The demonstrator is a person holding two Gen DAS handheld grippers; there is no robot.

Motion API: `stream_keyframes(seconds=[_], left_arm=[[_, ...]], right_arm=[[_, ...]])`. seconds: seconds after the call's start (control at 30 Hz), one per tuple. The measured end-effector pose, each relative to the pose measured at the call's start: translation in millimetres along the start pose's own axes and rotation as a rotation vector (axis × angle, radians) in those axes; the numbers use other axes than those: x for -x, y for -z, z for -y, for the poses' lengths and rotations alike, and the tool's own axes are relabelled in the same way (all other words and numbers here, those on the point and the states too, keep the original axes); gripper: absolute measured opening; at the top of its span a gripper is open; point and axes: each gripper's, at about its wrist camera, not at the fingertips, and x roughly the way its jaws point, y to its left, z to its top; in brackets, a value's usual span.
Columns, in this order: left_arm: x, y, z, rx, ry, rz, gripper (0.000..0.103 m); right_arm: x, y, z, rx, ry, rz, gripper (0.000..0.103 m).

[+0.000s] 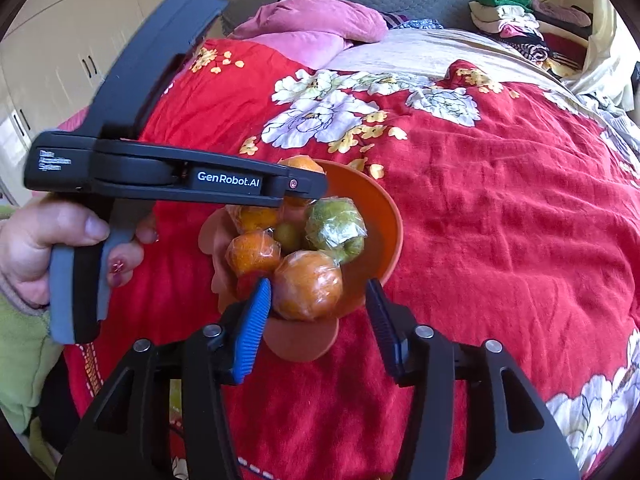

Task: Organize fruits
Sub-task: 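Open the right gripper to drop its orange while the left gripper releases its orange into the bowl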

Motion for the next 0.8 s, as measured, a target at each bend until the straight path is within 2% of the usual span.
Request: stream_keyframes(seconds=[0.17, 0.23, 0.5, 0.8], left_arm=[[-0.3, 0.3, -0.9, 0.005, -0.001, 0.002, 0.036], [-0.6, 1.0, -0.9, 0.01, 0.0, 0.005, 0.036], [-0.9, 1.5, -3.3, 0.014, 0.0, 0.007, 0.036], [10.6, 6.8, -2.0, 0.018, -0.016, 0.033, 0.038]], right_arm=[[13.6, 6.0, -0.2, -0.014, 0.0, 0.015, 0.059], [16.8, 9.3, -1.8, -0.016, 0.005, 0.013, 0.065], [26.4, 21.7, -1.9, -0.036, 0.03, 0.021, 0.07], [53.1, 24.0, 2.6, -0.057, 0.059, 0.07, 0.078]])
